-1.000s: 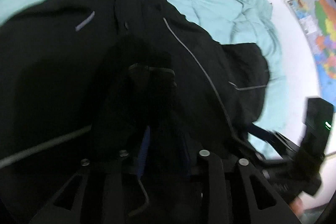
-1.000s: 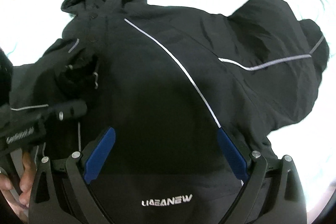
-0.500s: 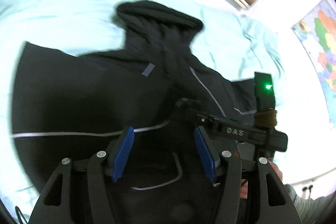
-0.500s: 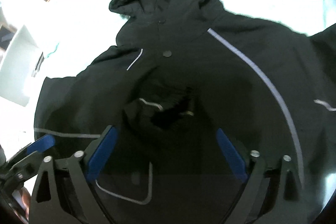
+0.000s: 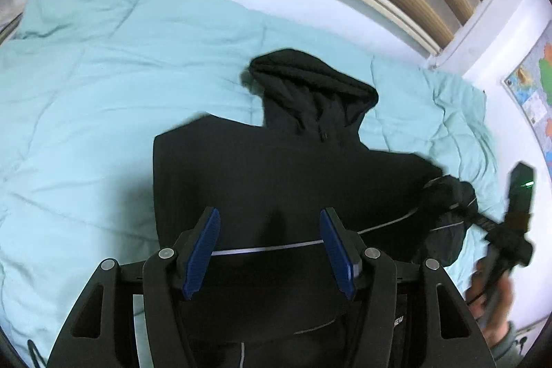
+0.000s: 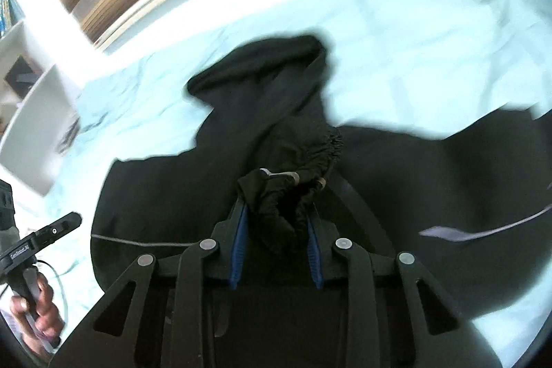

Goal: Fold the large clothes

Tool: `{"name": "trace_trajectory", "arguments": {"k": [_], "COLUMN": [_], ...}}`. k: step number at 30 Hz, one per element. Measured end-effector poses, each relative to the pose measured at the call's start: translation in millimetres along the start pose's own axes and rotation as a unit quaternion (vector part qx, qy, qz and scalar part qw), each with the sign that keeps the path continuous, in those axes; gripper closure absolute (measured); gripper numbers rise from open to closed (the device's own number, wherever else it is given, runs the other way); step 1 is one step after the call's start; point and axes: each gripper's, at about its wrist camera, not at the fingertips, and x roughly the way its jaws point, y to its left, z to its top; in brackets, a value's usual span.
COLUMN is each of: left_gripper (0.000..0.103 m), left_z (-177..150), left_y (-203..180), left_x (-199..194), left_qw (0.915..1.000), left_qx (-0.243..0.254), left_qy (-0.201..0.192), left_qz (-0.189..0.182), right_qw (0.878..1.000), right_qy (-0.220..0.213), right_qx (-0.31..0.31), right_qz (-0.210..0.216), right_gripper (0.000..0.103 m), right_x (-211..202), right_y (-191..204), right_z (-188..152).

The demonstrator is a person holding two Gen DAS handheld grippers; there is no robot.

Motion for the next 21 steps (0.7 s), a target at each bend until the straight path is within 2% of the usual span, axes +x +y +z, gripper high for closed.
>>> {"name": "trace_trajectory", "arguments": {"k": [3,5,7,10,12,14,16,17,18,20,21], "left_gripper": [0.040,0.040,0.041,0.041,0.041,0.041,0.041,0.041,0.041,0.041,0.041], "left_z": [3,-3,-11,-21,-18,-15,-15,-15,-14,-13,-13], "left_y": [-12,-19,-17,-4,-3,-3,-2,-2,-3,-5,-8], "left_x": [36,79,118,153,153,151,149,147,145,138,133], "left_qw": [0.9995,0.9968,0.9920,0.9882,0.9886,0.9879,0.9879,0.9880,0.9880,0.9871,0.9870], "left_qx": [0.017,0.045,0.051,0.044,0.041,0.046,0.052,0.054,0.057,0.065,0.068], "left_qy": [0.025,0.059,0.092,0.109,0.106,0.110,0.112,0.112,0.112,0.112,0.109], "left_qz": [-0.009,0.027,0.071,0.098,0.099,0.099,0.094,0.092,0.090,0.094,0.096], "right_qw": [0.999,0.998,0.996,0.992,0.990,0.989,0.988,0.988,0.987,0.988,0.988], "right_qy": [-0.009,0.013,0.041,0.090,0.113,0.119,0.121,0.124,0.127,0.129,0.129], "right_qx": [0.005,0.021,0.024,0.050,0.068,0.084,0.096,0.095,0.091,0.077,0.063], "right_qz": [-0.051,-0.063,-0.080,-0.069,-0.056,-0.035,-0.014,-0.014,-0.021,-0.037,-0.060], "right_gripper": [0.069,0.069,0.069,0.068,0.068,0.067,0.060,0.049,0.044,0.042,0.042], "right_x": [-12,2,26,60,78,77,69,64,55,39,31], "right_y": [-41,-65,-85,-113,-130,-144,-153,-156,-156,-155,-153], "right_z": [6,3,-7,-27,-42,-52,-57,-58,-59,-61,-59]}}
